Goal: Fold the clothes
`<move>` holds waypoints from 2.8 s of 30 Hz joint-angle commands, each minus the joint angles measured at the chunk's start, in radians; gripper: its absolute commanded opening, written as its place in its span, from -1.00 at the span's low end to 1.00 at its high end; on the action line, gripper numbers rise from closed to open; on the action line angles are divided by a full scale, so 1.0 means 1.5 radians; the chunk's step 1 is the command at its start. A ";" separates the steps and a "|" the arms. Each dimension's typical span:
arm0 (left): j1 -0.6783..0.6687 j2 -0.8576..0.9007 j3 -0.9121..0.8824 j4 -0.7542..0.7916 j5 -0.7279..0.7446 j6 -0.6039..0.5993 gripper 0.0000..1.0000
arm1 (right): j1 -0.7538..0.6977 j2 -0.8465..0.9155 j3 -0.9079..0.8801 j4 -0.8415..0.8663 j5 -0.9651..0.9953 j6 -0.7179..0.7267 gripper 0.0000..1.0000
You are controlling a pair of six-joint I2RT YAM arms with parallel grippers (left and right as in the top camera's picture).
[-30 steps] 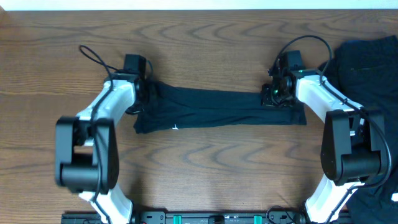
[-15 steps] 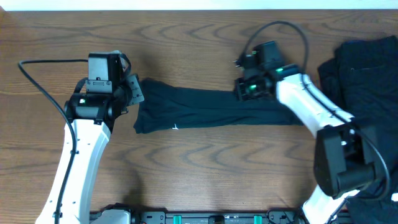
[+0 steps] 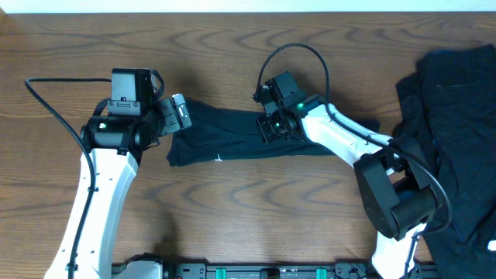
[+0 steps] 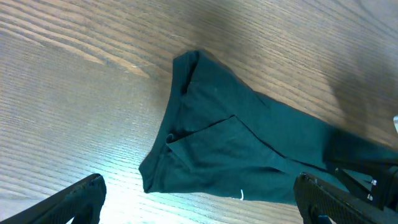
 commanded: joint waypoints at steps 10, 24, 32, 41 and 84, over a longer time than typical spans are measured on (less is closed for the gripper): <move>0.002 -0.001 0.004 -0.004 -0.005 0.003 0.96 | 0.006 0.023 0.005 0.023 0.024 0.041 -0.97; 0.002 -0.001 0.004 -0.004 -0.005 0.003 0.96 | 0.011 0.025 0.005 -0.043 -0.004 0.067 -0.97; 0.002 -0.001 0.004 -0.004 -0.005 0.003 0.96 | 0.012 0.025 0.005 -0.096 -0.071 0.073 -0.97; 0.002 -0.001 0.004 -0.004 -0.005 0.003 0.96 | 0.020 0.025 0.005 -0.136 -0.081 0.080 -0.96; 0.002 -0.001 0.004 -0.004 -0.005 0.003 0.96 | -0.025 0.047 0.057 -0.152 0.087 0.035 -0.97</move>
